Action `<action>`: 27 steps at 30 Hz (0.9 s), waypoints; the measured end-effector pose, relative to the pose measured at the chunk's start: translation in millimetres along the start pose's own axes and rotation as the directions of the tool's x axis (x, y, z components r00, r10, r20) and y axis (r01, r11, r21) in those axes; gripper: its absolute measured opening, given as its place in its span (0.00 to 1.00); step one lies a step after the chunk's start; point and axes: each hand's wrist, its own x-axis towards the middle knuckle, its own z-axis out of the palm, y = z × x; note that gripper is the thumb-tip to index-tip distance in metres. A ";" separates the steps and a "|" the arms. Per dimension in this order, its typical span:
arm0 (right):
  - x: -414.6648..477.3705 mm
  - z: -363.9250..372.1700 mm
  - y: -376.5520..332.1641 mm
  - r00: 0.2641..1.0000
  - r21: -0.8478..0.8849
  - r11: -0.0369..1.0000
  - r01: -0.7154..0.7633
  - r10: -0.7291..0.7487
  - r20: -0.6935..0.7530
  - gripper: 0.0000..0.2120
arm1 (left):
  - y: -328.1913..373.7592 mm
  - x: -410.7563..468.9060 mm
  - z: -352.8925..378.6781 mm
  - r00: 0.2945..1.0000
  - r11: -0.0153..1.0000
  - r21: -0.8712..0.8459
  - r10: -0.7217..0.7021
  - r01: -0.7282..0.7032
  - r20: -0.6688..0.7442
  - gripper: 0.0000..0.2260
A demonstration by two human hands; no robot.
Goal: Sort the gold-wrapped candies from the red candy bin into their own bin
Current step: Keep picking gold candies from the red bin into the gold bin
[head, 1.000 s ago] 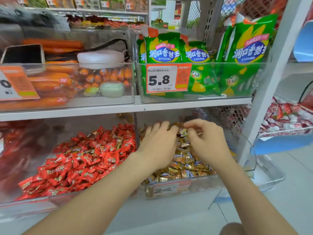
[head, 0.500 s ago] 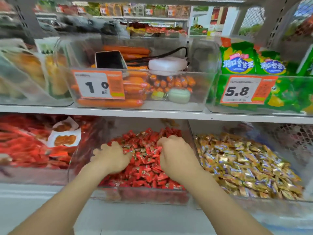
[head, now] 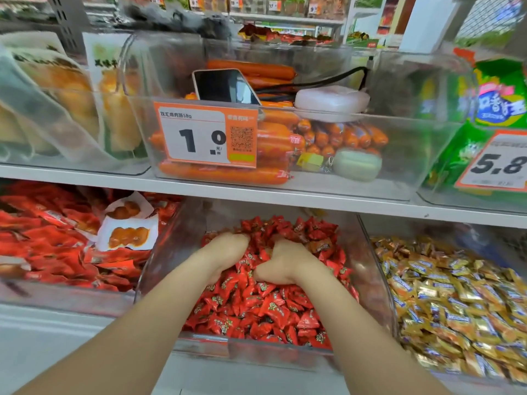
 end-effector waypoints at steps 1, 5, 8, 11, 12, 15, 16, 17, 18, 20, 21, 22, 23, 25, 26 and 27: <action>2.4 2.8 -2.4 1.000 0.050 0.999 0.020 -0.020 -0.007 0.36 | 1.1 1.2 1.1 1.000 1.000 -0.019 -0.005 0.005 0.016 0.14; 4.0 -3.3 0.5 0.996 0.358 0.930 0.081 -0.086 0.000 0.46 | 4.5 0.0 -0.8 0.996 0.988 -0.136 -0.069 0.077 0.059 0.26; -2.0 -8.5 4.8 0.985 0.392 0.905 0.163 -0.170 -0.018 0.45 | 5.2 -1.3 -3.3 0.997 0.978 -0.200 -0.050 0.061 0.063 0.26; -11.3 -17.8 10.8 0.953 0.370 0.878 0.304 -0.282 -0.114 0.45 | 10.5 -13.0 -11.0 0.993 0.964 -0.265 0.041 -0.012 0.108 0.26; -16.0 -21.9 14.8 0.939 0.355 0.869 0.344 -0.315 -0.138 0.45 | 9.8 -17.6 -15.5 0.989 0.961 -0.276 0.066 -0.028 0.130 0.28; -36.2 -26.5 28.8 0.880 0.327 0.817 0.474 -0.436 -0.186 0.43 | 8.1 -43.6 -26.2 0.960 0.962 -0.267 0.127 -0.057 0.251 0.25; -44.1 -24.7 33.8 0.856 0.297 0.803 0.516 -0.479 -0.195 0.41 | 5.2 -51.6 -28.2 0.942 0.970 -0.223 0.165 -0.100 0.292 0.23; -51.4 -21.9 38.5 0.841 0.240 0.807 0.540 -0.508 -0.186 0.40 | 3.7 -61.0 -29.3 0.929 0.975 -0.136 0.210 -0.176 0.304 0.21; -57.5 -19.3 42.7 0.836 0.166 0.821 0.547 -0.523 -0.168 0.39 | 2.0 -68.7 -30.7 0.920 0.965 -0.022 0.255 -0.260 0.299 0.19; -67.6 -15.1 50.5 0.854 0.009 0.860 0.510 -0.505 -0.129 0.38 | -0.7 -82.6 -31.5 0.903 0.894 0.232 0.310 -0.383 0.296 0.13; -71.5 -13.6 53.5 0.866 -0.045 0.874 0.484 -0.486 -0.117 0.37 | -1.1 -88.4 -31.7 0.899 0.854 0.323 0.312 -0.407 0.308 0.11; -75.9 -13.4 56.0 0.872 -0.076 0.879 0.470 -0.476 -0.112 0.37 | -3.5 -91.3 -32.9 0.898 0.825 0.383 0.304 -0.415 0.319 0.11; -80.0 -14.0 58.2 0.878 -0.091 0.885 0.457 -0.465 -0.116 0.36 | -5.5 -95.6 -34.2 0.897 0.812 0.411 0.289 -0.415 0.335 0.12; -87.5 -16.3 62.4 0.888 -0.090 0.899 0.428 -0.437 -0.144 0.33 | -11.4 -99.8 -37.9 0.890 0.782 0.448 0.290 -0.432 0.352 0.17; -90.1 -16.9 65.2 0.893 -0.103 0.908 0.407 -0.419 -0.166 0.30 | -14.3 -101.1 -39.6 0.885 0.762 0.469 0.300 -0.446 0.355 0.18; -90.6 -17.2 68.2 0.895 -0.137 0.915 0.381 -0.402 -0.193 0.28 | -16.2 -102.1 -41.8 0.884 0.746 0.488 0.304 -0.453 0.354 0.19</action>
